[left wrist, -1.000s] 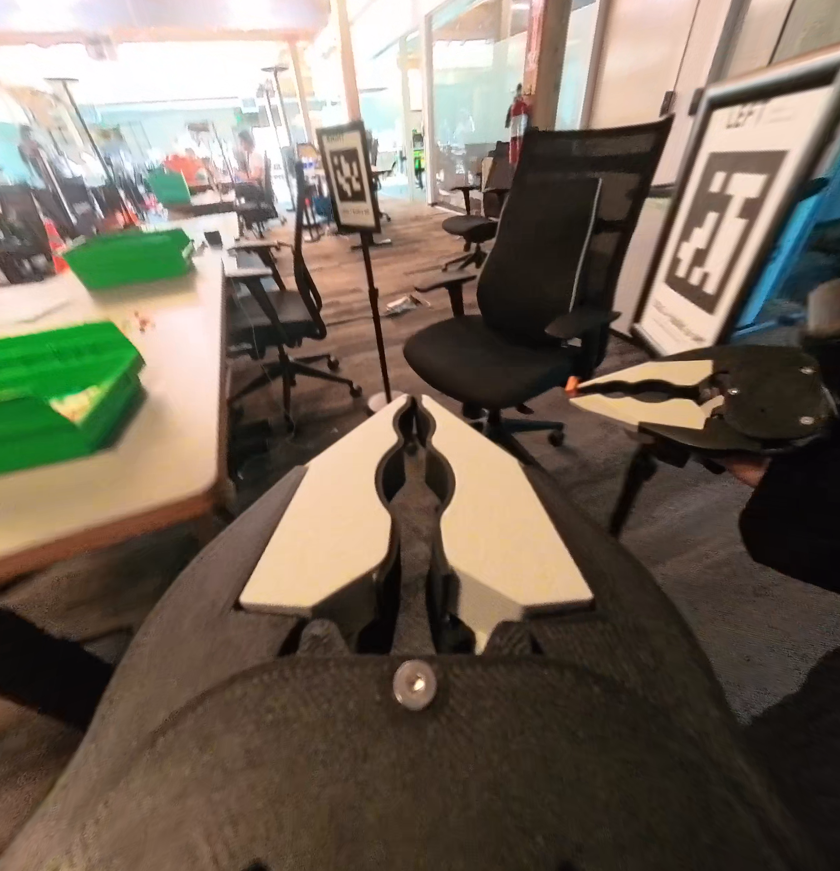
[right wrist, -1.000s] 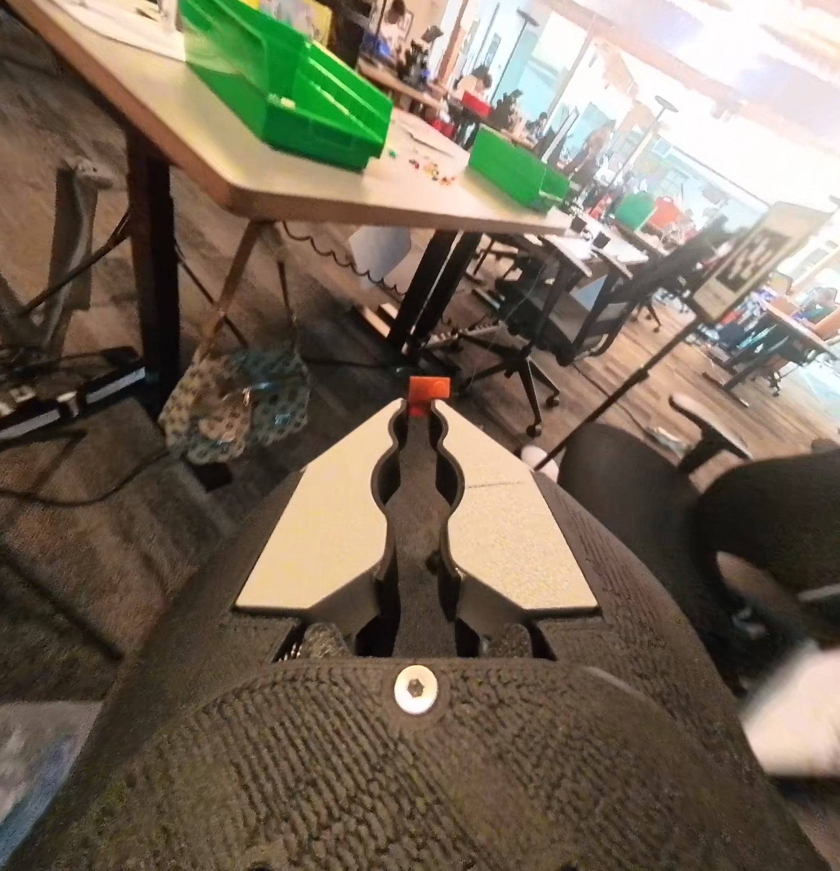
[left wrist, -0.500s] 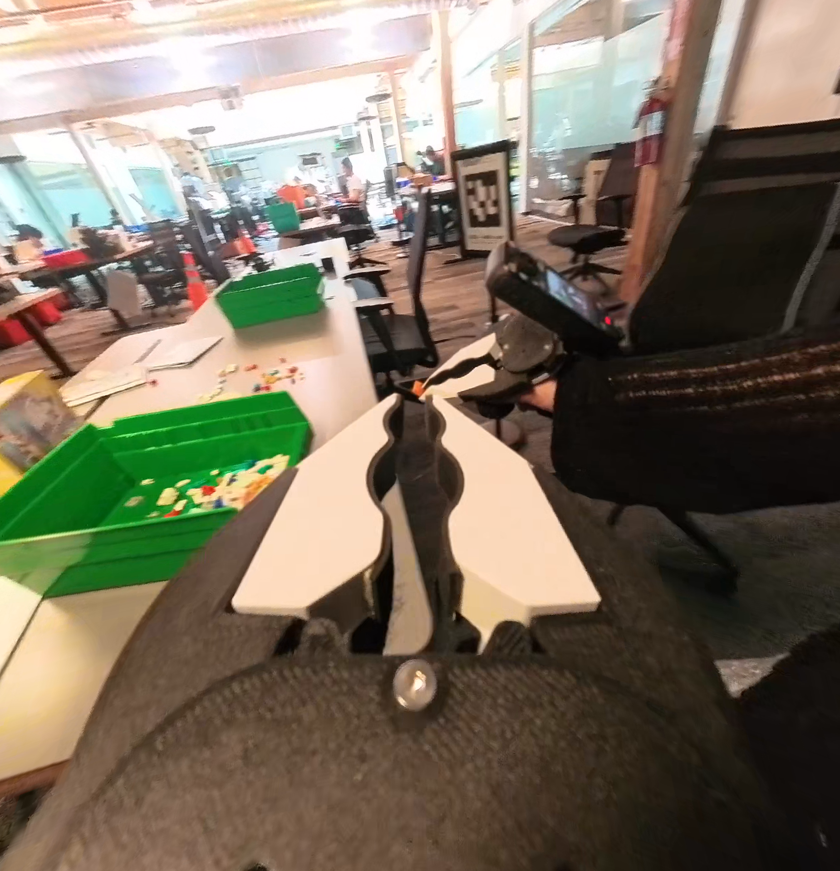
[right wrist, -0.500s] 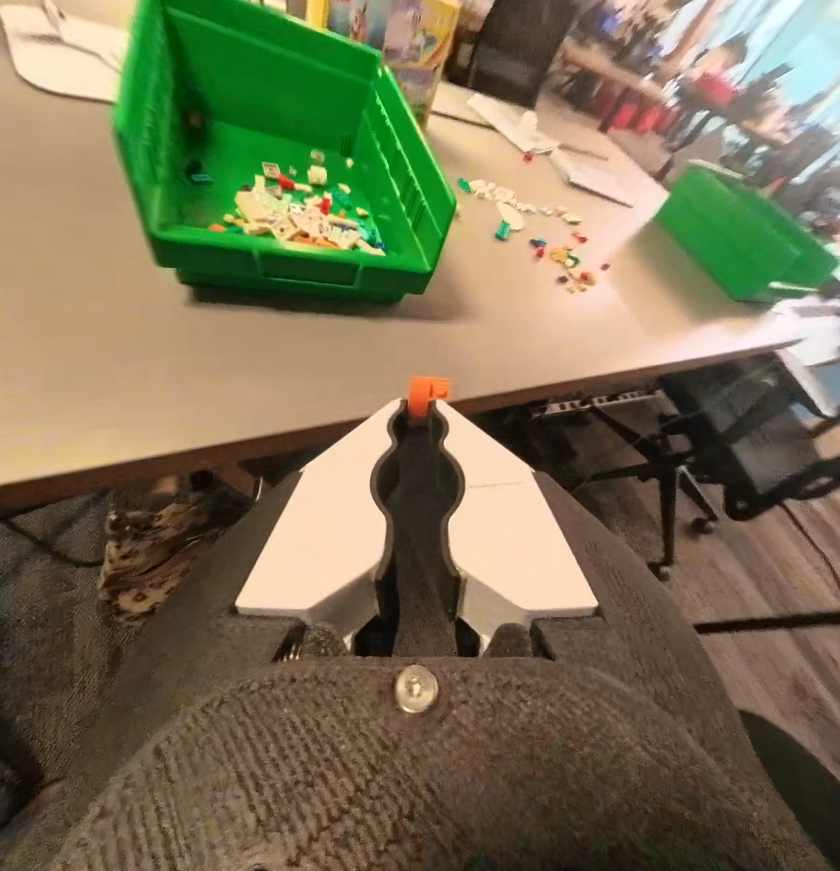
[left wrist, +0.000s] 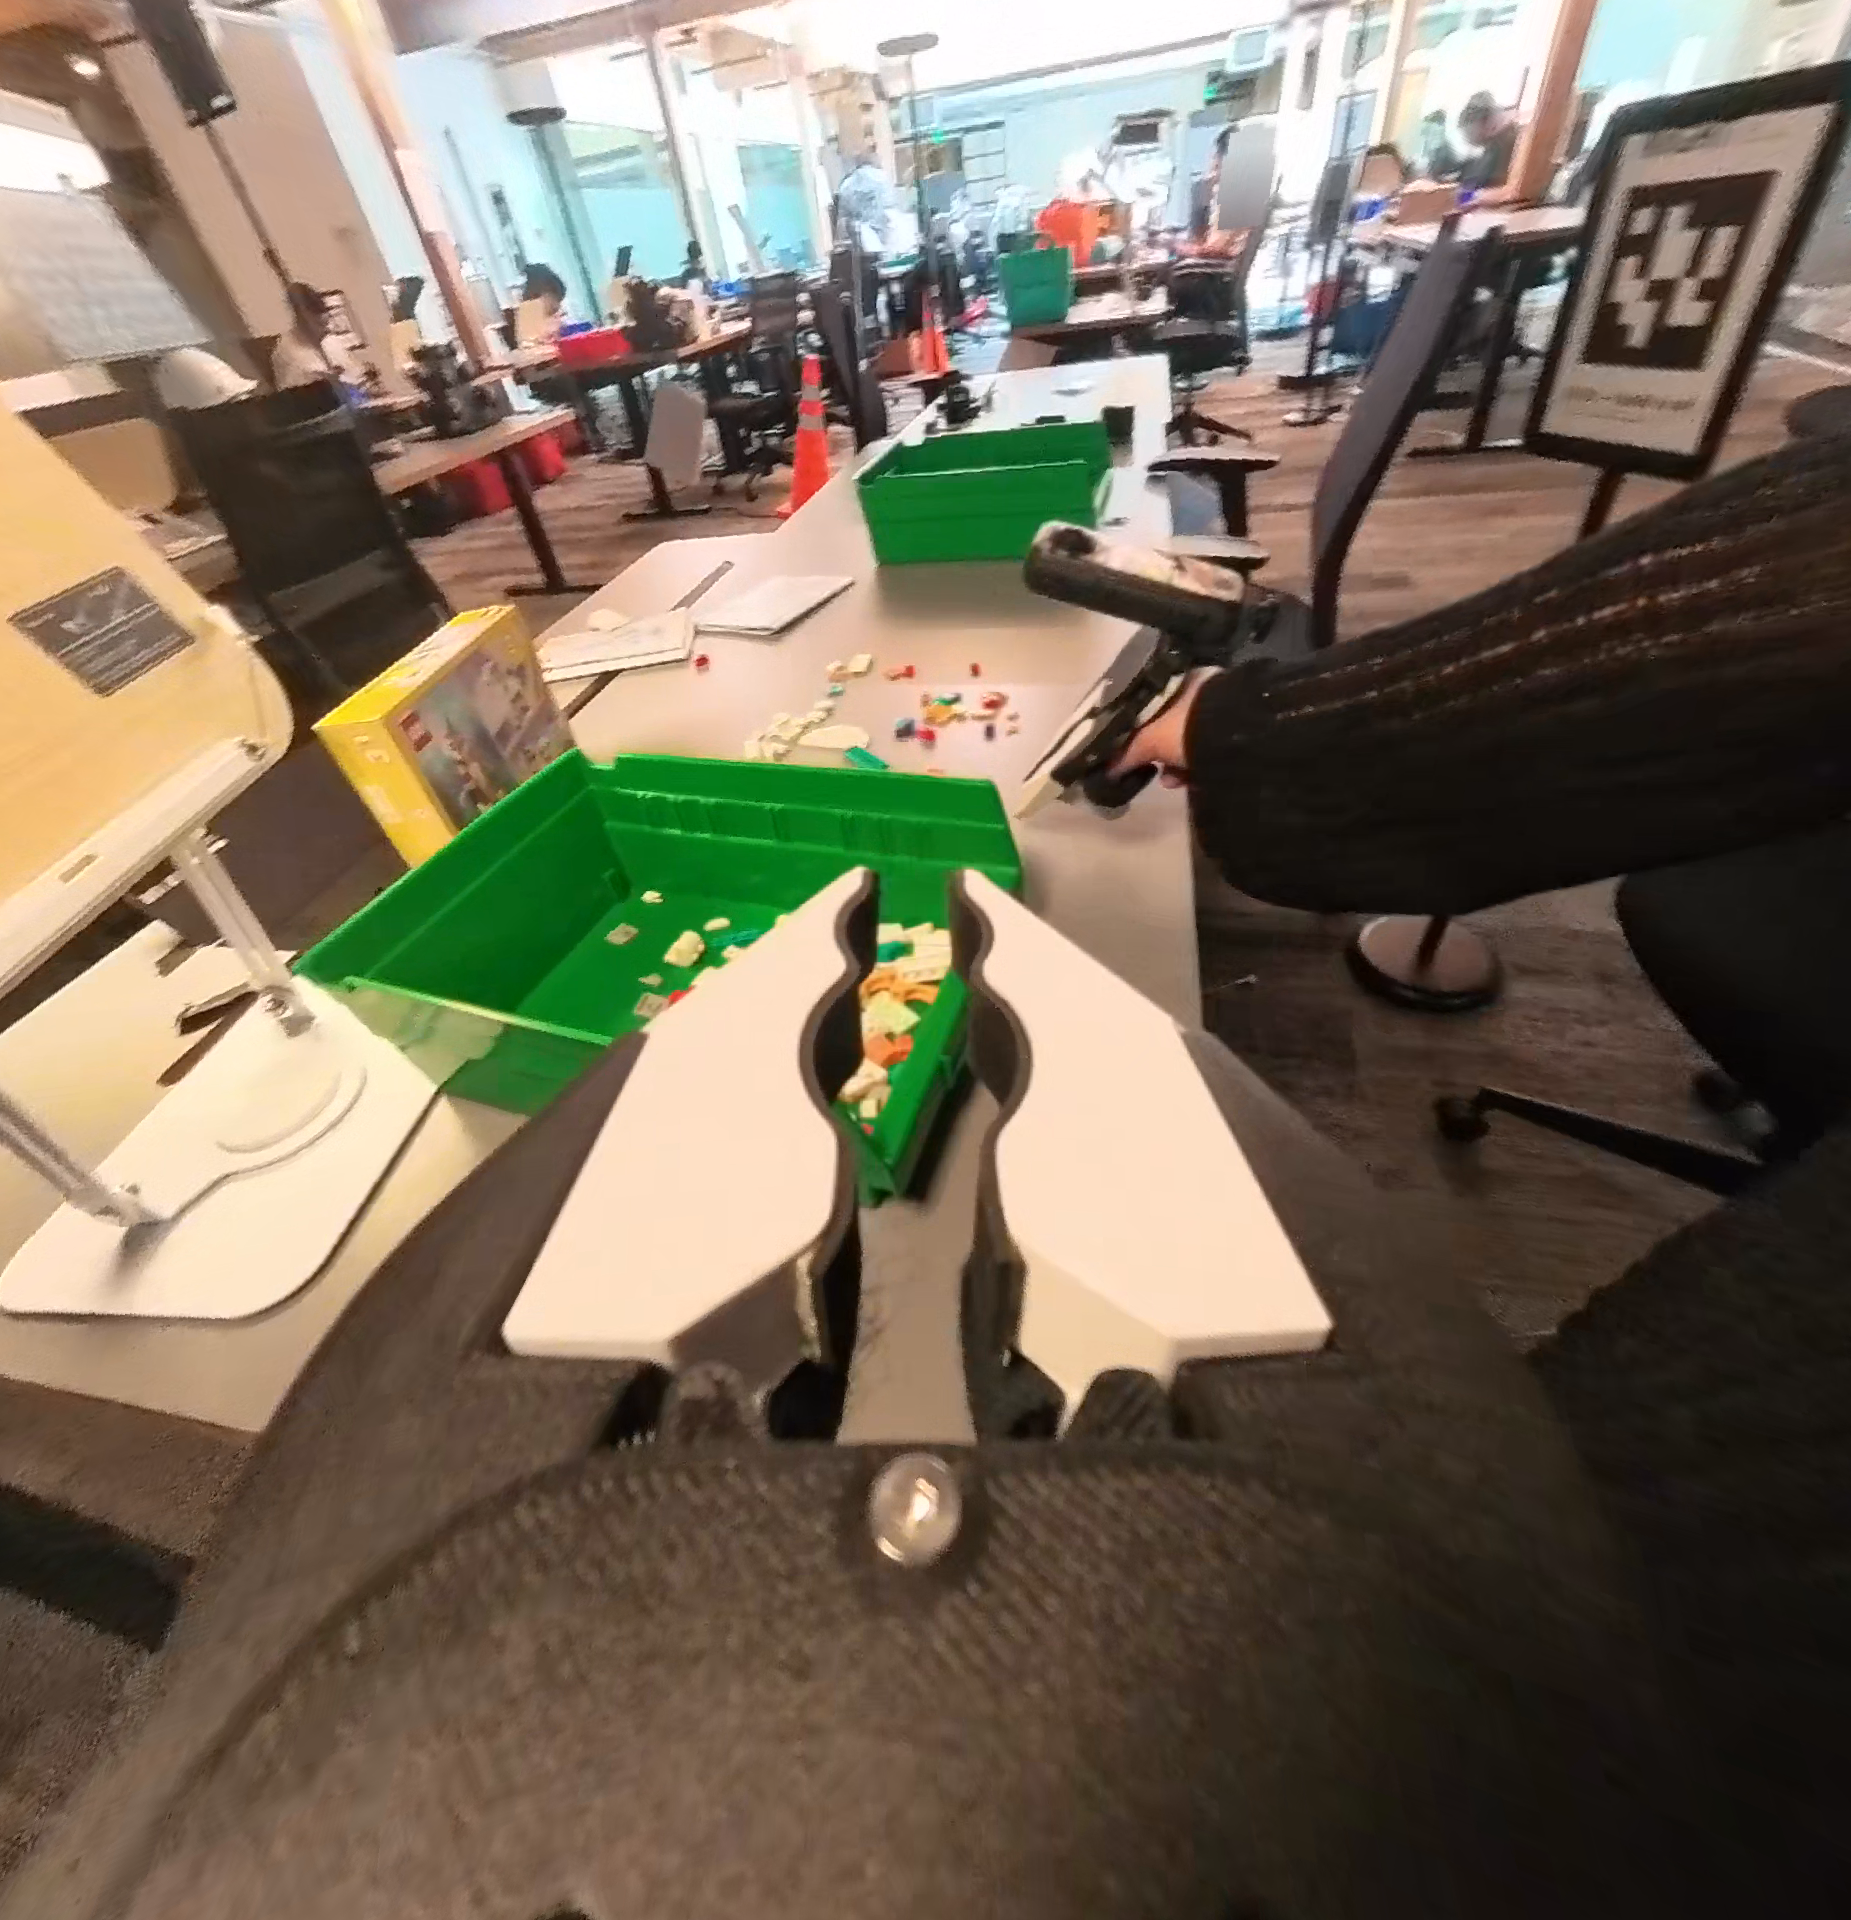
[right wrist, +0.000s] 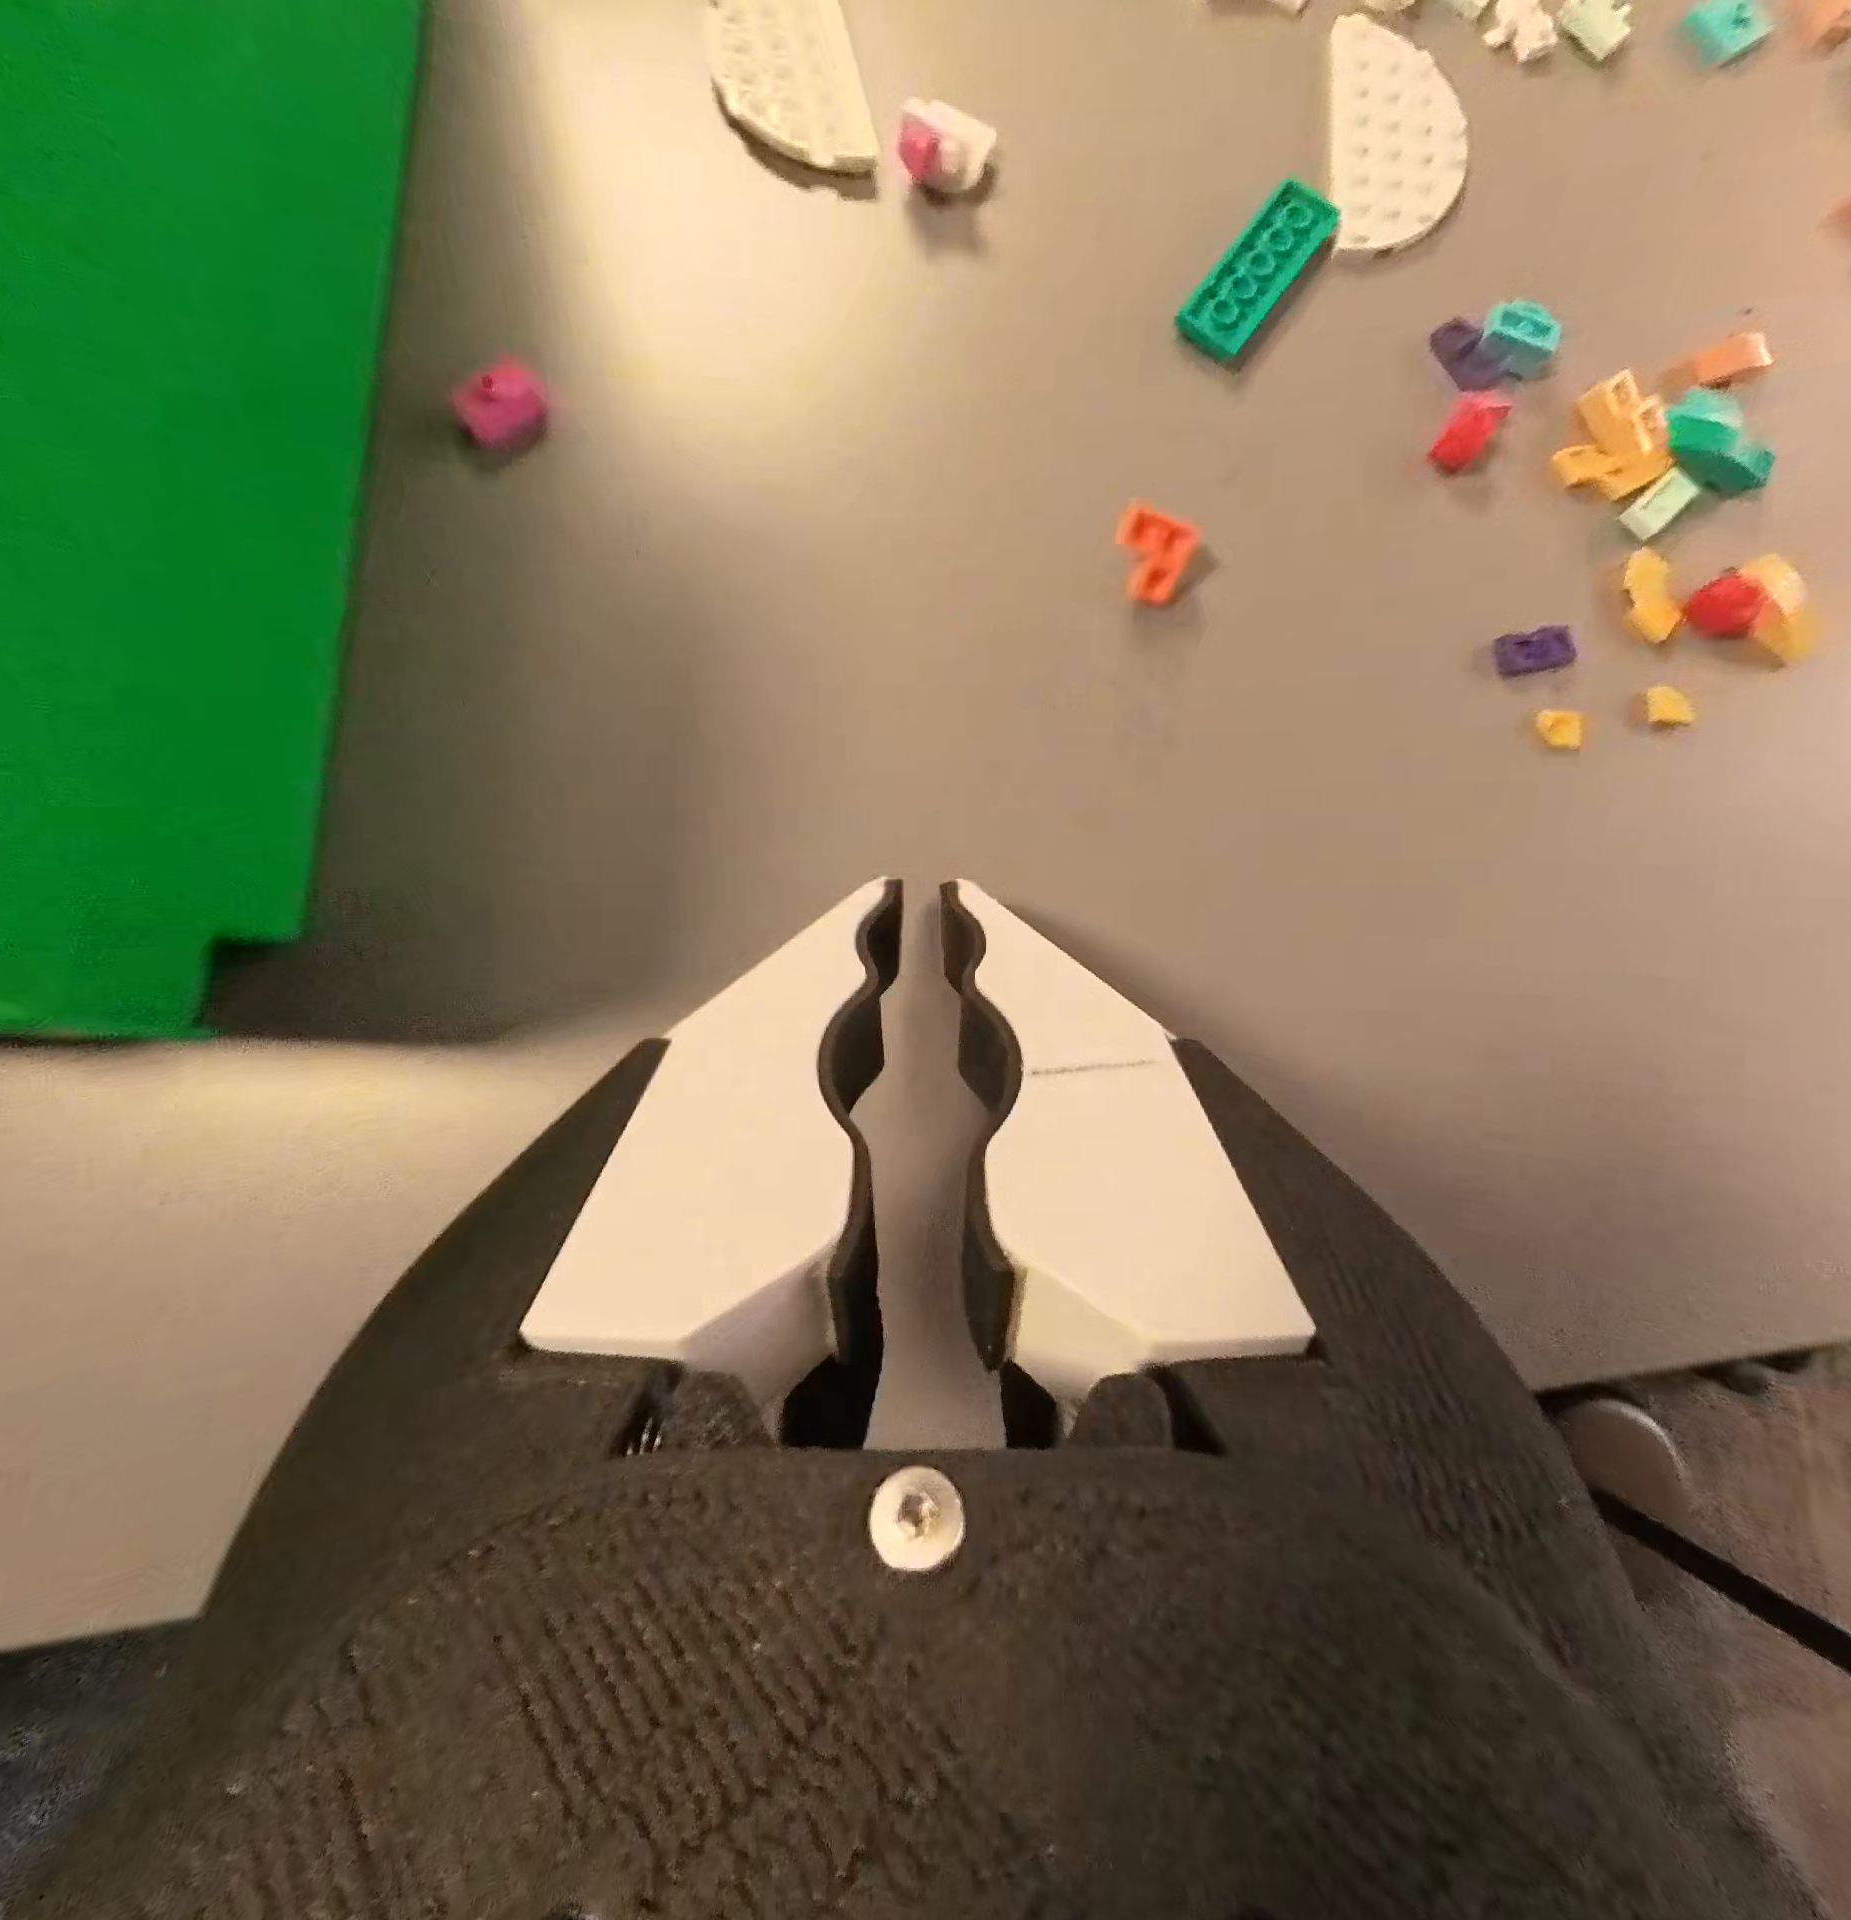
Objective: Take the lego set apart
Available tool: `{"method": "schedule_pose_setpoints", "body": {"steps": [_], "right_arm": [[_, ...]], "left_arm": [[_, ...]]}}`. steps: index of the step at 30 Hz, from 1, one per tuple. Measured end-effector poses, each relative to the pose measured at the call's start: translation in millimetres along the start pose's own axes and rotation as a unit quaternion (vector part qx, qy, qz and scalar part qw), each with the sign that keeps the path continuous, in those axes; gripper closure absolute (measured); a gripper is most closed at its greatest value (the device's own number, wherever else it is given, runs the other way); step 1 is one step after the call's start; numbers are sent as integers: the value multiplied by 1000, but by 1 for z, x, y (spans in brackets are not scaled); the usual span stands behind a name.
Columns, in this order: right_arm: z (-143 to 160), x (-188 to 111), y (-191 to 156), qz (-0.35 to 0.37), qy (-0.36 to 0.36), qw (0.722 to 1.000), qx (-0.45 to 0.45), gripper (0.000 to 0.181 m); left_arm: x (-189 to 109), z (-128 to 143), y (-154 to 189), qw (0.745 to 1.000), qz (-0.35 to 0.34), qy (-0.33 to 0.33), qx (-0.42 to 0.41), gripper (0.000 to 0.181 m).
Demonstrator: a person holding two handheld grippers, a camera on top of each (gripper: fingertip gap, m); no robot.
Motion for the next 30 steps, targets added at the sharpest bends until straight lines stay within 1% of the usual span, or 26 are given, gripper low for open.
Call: {"method": "schedule_pose_setpoints", "body": {"steps": [2, 4, 7, 9, 11, 13, 15, 16, 17, 19, 21, 22, 23, 24, 25, 26, 27, 30], "right_arm": [[-4, 5, 8, -10, 3, 1000, 1, 174], [-5, 4, 11, -16, 10, 1000, 7, 171], [0, -9, 14, 3, 33, 999, 17, 164], [7, -25, 13, 20, 49, 998, 22, 161], [19, -47, 9, 38, 62, 997, 25, 160], [38, -74, 5, 64, 76, 995, 33, 159], [66, -103, -4, 90, 96, 989, 67, 158], [84, -115, -11, 101, 107, 985, 94, 158], [106, -126, -21, 112, 119, 979, 123, 153], [156, -142, -50, 131, 140, 967, 166, 147], [214, -150, -87, 159, 153, 955, 197, 138], [245, -153, -106, 176, 157, 946, 222, 135], [276, -154, -126, 185, 162, 936, 251, 135], [307, -153, -146, 189, 162, 926, 284, 134], [338, -152, -165, 194, 153, 914, 321, 132], [370, -150, -181, 206, 135, 901, 357, 131], [400, -149, -195, 224, 114, 886, 391, 131], [485, -141, -226, 291, 47, 827, 479, 132]], "left_arm": [[3, 0, -1, 1000, -6, 9, -14, 169], [8, 3, -1, 1000, 2, 7, -30, 168], [20, 8, -2, 998, 27, -4, -53, 160], [30, 9, -1, 995, 59, -5, -75, 152], [43, 8, 4, 990, 106, -7, -98, 140], [58, 7, 11, 980, 159, -5, -119, 123], [72, 7, 23, 968, 213, 2, -134, 107], [79, 7, 30, 962, 239, 8, -135, 98], [86, 7, 38, 955, 263, 14, -133, 88], [101, 7, 55, 948, 298, 27, -109, 70], [117, 10, 70, 949, 310, 45, -37, 54], [126, 13, 76, 948, 312, 56, 12, 51], [136, 14, 81, 948, 306, 66, 58, 54], [146, 14, 83, 950, 289, 81, 91, 64], [156, 14, 84, 952, 267, 109, 108, 74], [166, 12, 87, 949, 256, 141, 117, 77], [177, 12, 94, 945, 261, 157, 119, 78], [221, 29, 123, 942, 278, 133, 134, 79]]}}
Point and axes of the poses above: each gripper's, where its closed fingertips meet, x out along the fingers, z out of its underside, y = z × x across the jaws, the point moved 9 cm from there along -x, back along the fingers, and after that the axes turned 1 degree about -z, right-handed, at the moved point
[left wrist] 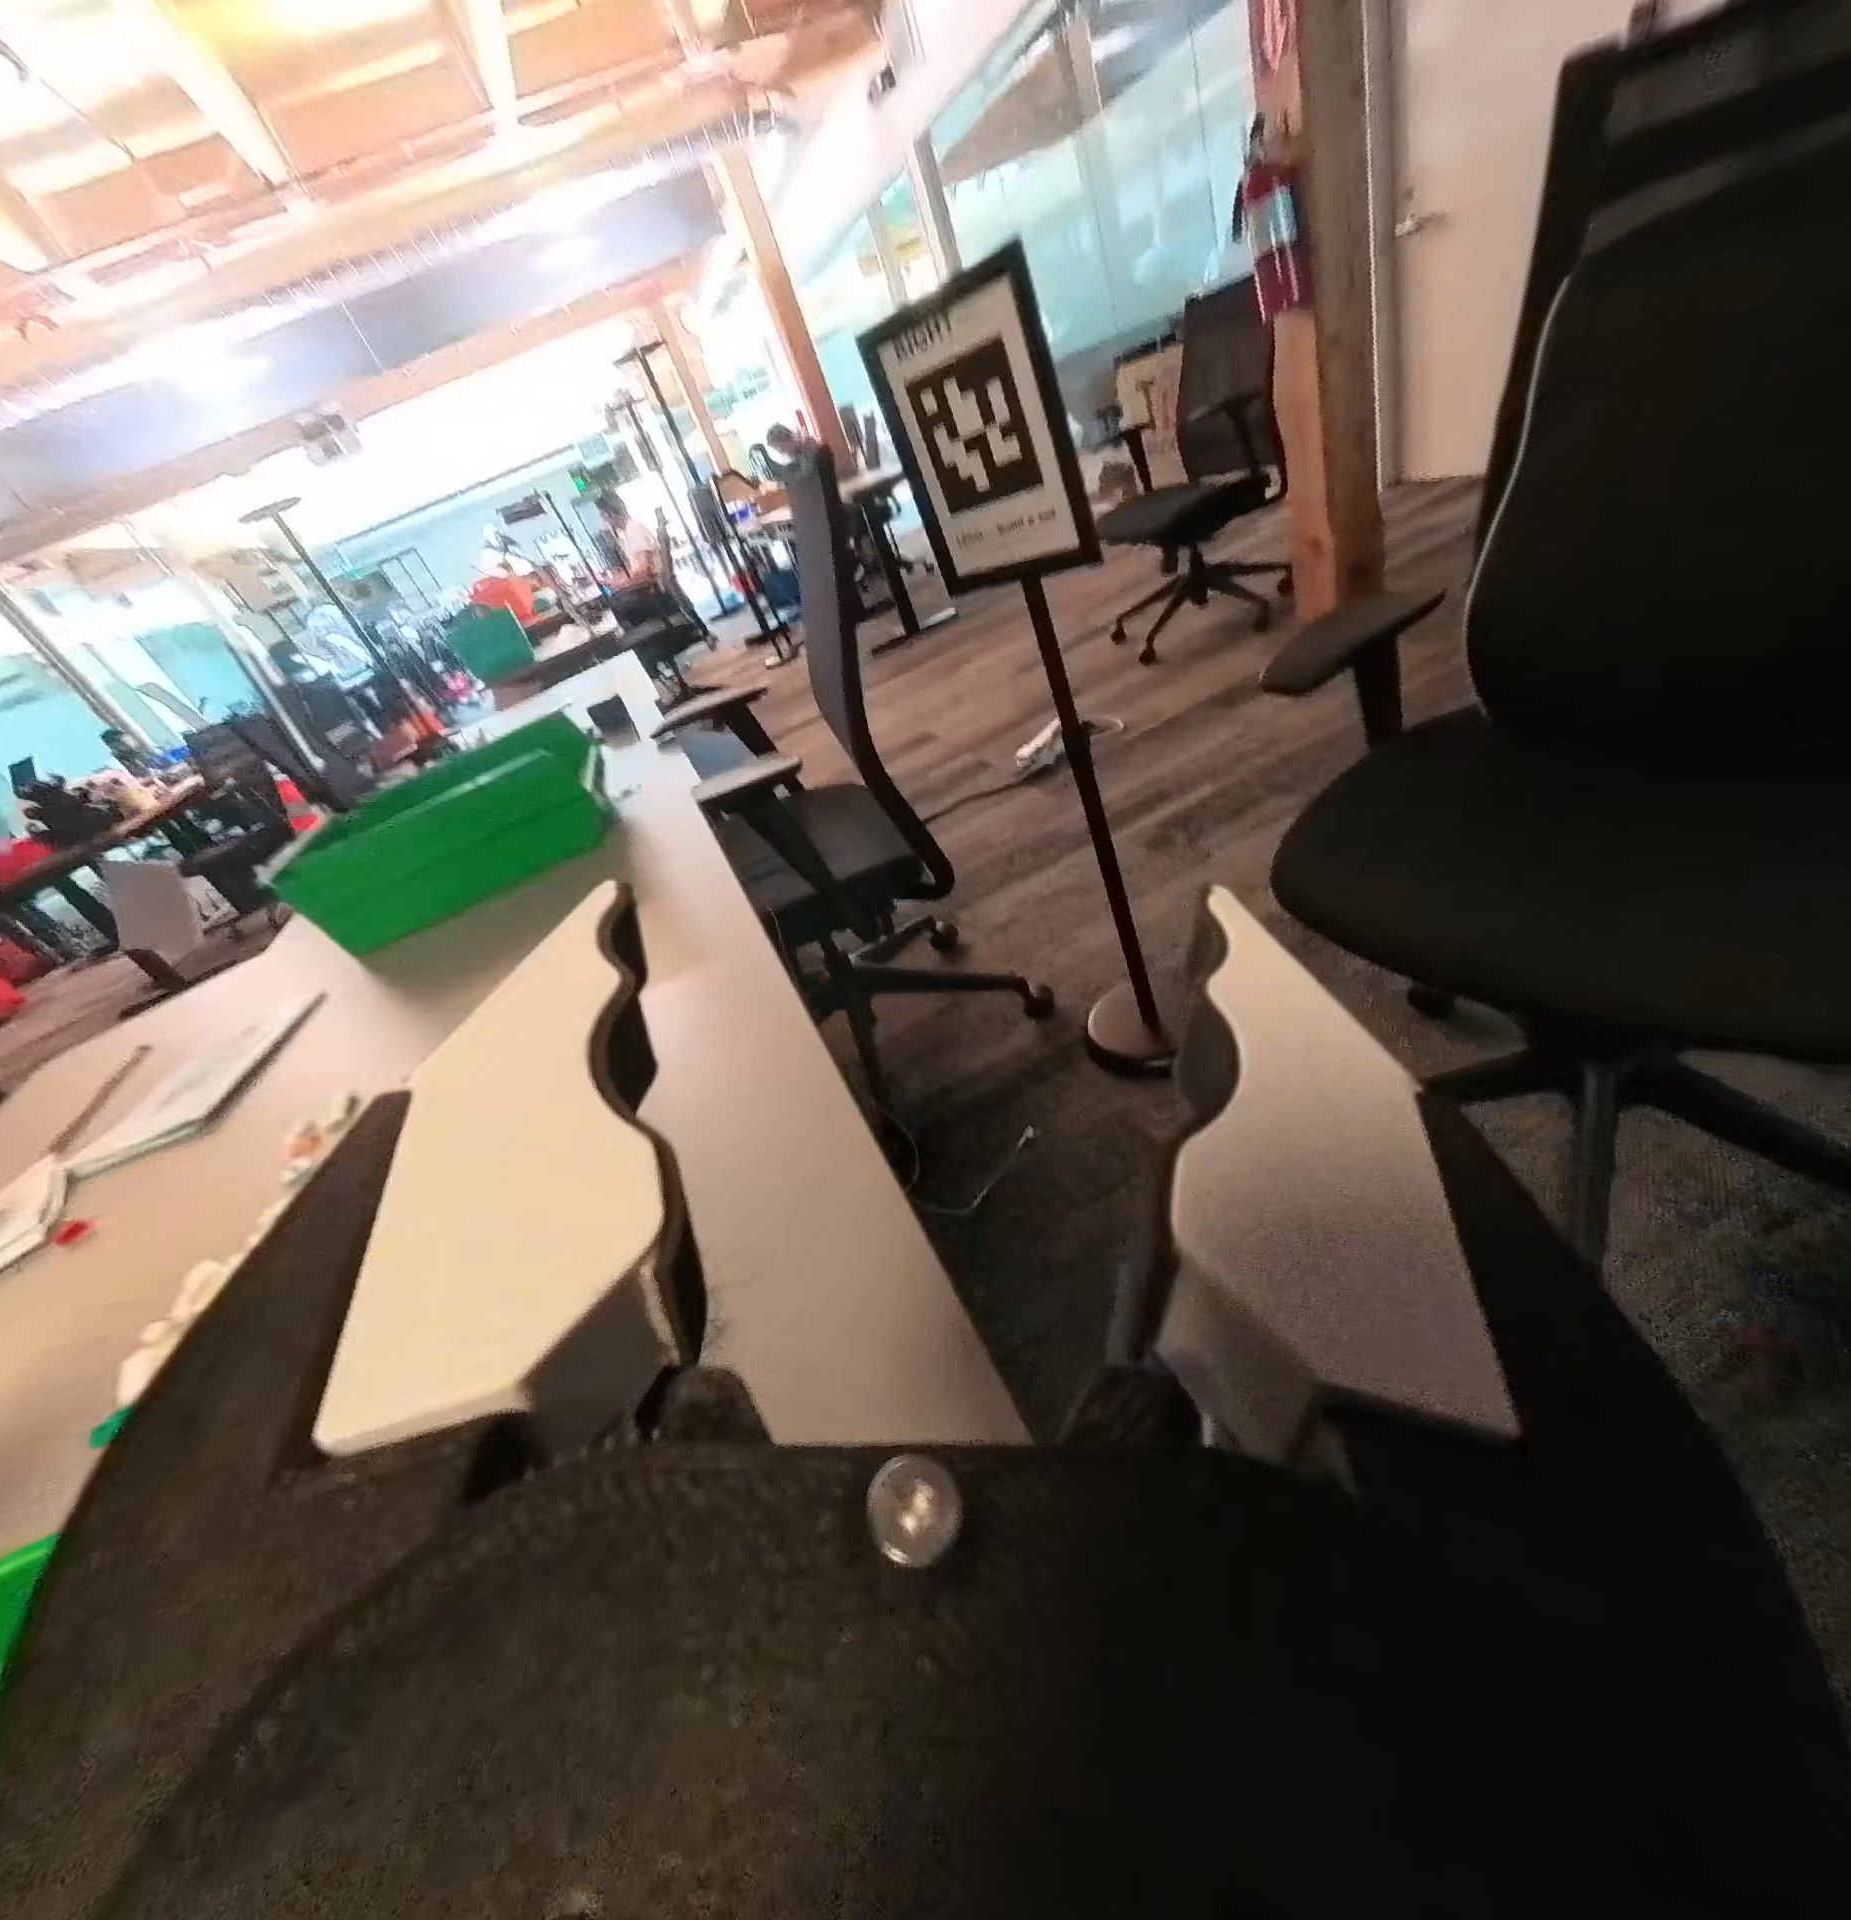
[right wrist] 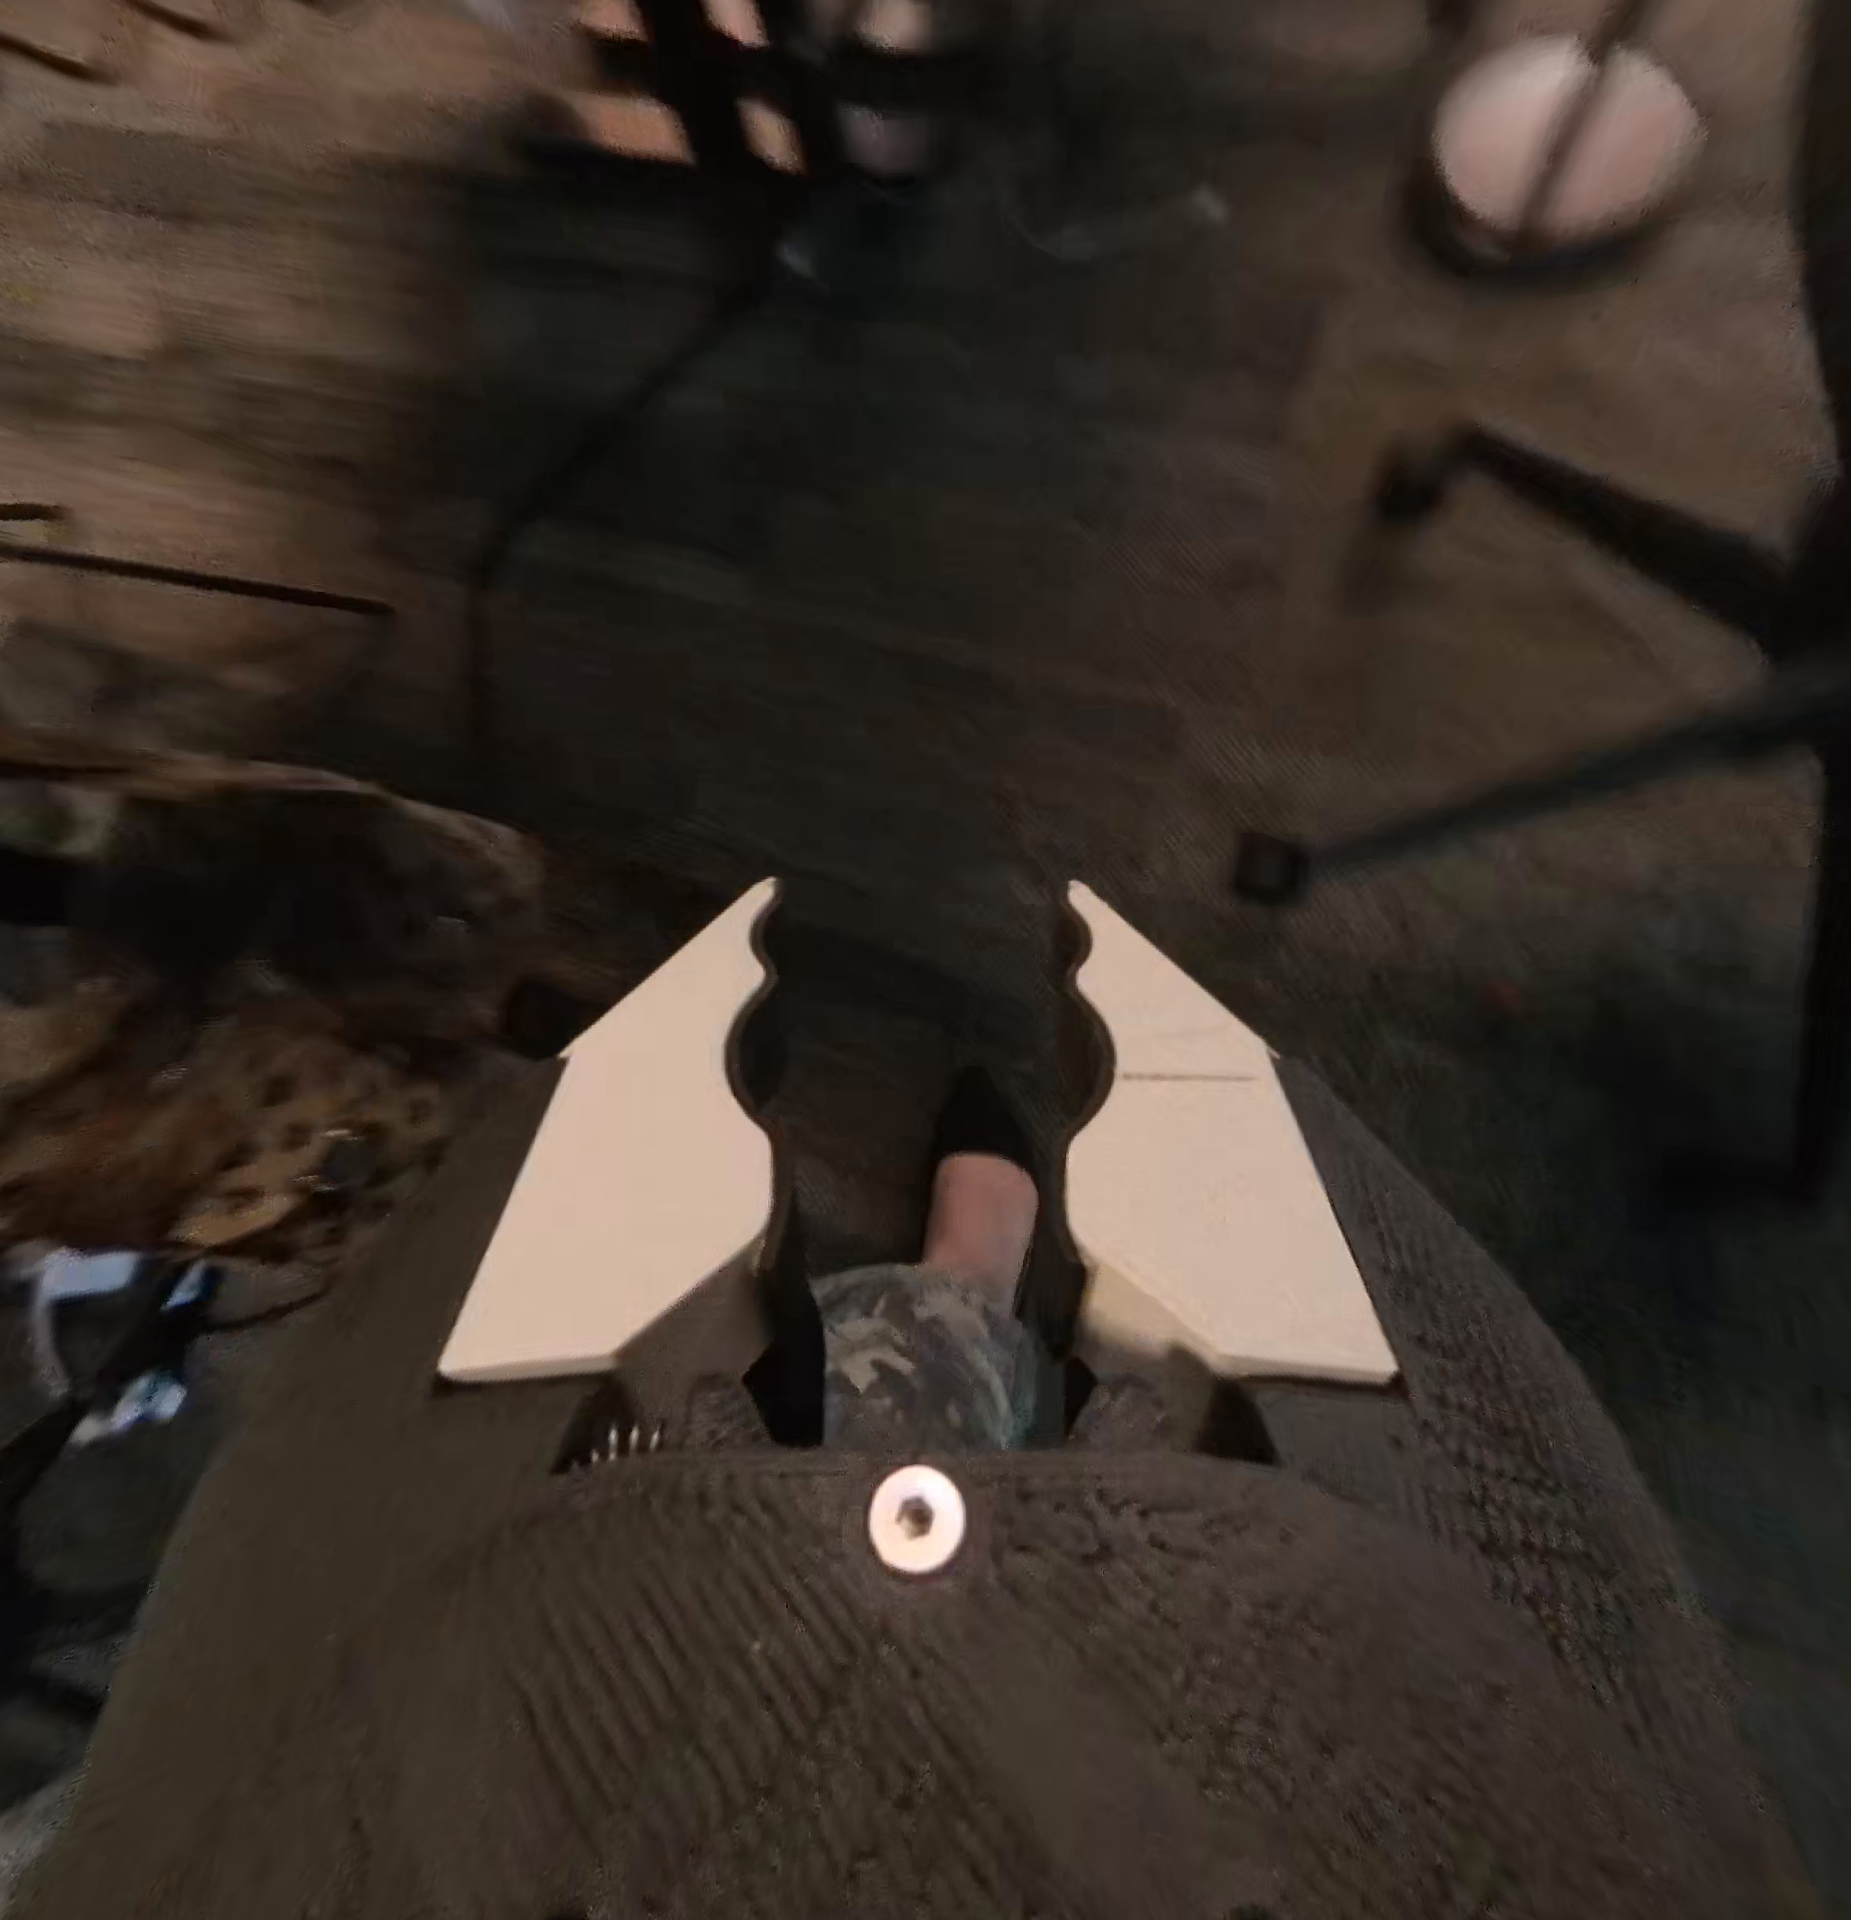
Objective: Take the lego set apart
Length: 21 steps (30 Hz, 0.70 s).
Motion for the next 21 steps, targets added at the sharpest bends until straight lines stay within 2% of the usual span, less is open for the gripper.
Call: {"method": "schedule_pose_setpoints", "body": {"steps": [4, 7, 8, 10, 12, 16, 21], "right_arm": [[67, 38, 73, 124, -47, 989, 72, 136], [103, 88, 129, 164, -47, 979, 115, 136], [113, 108, 149, 174, -44, 975, 132, 136], [133, 149, 189, 193, -37, 966, 170, 138], [150, 192, 229, 211, -21, 956, 204, 139], [185, 276, 297, 239, -4, 939, 248, 149], [222, 361, 360, 284, 44, 907, 309, 156]], "left_arm": [[56, 44, 6, 999, 3, -37, -3, 83], [86, 75, 7, 998, 9, -56, 0, 85], [93, 81, 6, 998, 8, -60, 16, 91], [100, 79, -3, 998, -28, -27, 54, 98], [103, 79, -12, 998, -38, -14, 47, 100], [109, 88, -25, 996, -64, -54, 7, 98], [115, 94, -18, 985, -101, -106, 93, 105]]}}
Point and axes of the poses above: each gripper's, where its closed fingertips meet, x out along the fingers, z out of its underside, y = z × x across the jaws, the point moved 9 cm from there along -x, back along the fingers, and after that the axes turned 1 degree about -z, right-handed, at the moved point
